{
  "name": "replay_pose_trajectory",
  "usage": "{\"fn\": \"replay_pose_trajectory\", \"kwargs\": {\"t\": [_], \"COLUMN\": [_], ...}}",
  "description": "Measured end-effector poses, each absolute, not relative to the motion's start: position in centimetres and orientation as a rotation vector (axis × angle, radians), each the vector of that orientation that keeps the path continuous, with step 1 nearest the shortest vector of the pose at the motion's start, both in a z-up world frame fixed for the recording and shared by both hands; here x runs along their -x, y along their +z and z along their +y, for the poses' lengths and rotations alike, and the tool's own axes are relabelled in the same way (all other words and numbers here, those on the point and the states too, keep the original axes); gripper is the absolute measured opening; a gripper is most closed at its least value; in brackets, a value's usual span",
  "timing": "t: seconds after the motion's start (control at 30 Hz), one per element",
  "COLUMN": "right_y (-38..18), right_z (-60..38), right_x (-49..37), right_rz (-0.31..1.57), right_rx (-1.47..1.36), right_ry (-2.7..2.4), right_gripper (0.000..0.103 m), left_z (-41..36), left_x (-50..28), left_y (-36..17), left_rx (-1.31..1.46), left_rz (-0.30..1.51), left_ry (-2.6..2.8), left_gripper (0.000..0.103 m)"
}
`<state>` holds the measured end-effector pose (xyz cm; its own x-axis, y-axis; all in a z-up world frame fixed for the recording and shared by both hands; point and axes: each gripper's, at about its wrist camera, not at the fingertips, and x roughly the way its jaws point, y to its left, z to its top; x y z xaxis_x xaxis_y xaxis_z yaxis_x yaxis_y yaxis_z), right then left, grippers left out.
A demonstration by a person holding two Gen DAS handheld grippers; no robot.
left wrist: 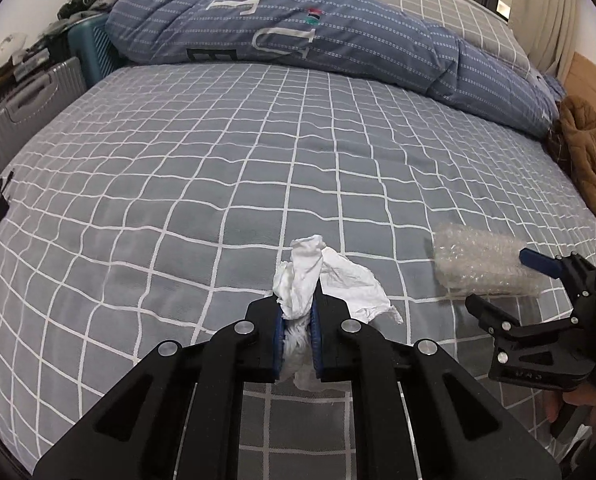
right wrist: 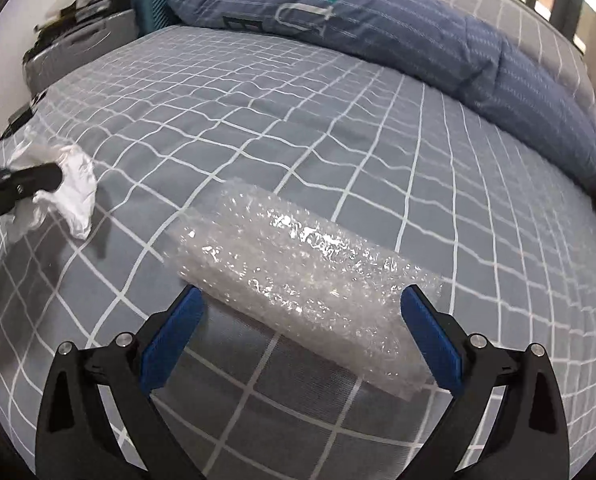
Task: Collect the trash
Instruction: 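Grasp the white tissue with the left tool while the right tool grasps the bubble wrap, then carry the tissue and bubble wrap with both tools over the bin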
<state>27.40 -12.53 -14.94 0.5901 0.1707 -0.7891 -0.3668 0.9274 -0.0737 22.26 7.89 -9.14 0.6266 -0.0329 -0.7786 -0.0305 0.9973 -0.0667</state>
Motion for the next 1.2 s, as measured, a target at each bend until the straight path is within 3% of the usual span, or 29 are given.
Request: {"fn": "replay_pose_trajectory", "kwargs": {"t": [0.13,0.3,0.4,1.2], "right_y": [-15.3,-14.8,-14.2,-8.3], "right_z": [-13.2,-14.5,-14.7,-16.4], "right_x": [-27.7,-27.9,-27.4,-16.8], "right_rz": [0.899,0.909,0.907,0.74], "right_rx": [0.185,0.095,0.077,0.004], "right_ry": [0.277,0.25,0.249,0.175], "right_gripper": [0.071,0.042,0.032,0.03], "left_z": [7.7,7.8,7.4,3.8], "left_x": [-22.1,-22.2,-22.0,-17.3], "left_y": [-9.2,-9.2,-9.0,-5.9], "left_rx": [0.073,0.086,0.082,0.043], "left_rz": [0.895,0.894,0.889,0.813], "left_ry": [-0.009,-0.015,-0.017,-0.047], "left_gripper": [0.01,0.01,0.009,0.009]}}
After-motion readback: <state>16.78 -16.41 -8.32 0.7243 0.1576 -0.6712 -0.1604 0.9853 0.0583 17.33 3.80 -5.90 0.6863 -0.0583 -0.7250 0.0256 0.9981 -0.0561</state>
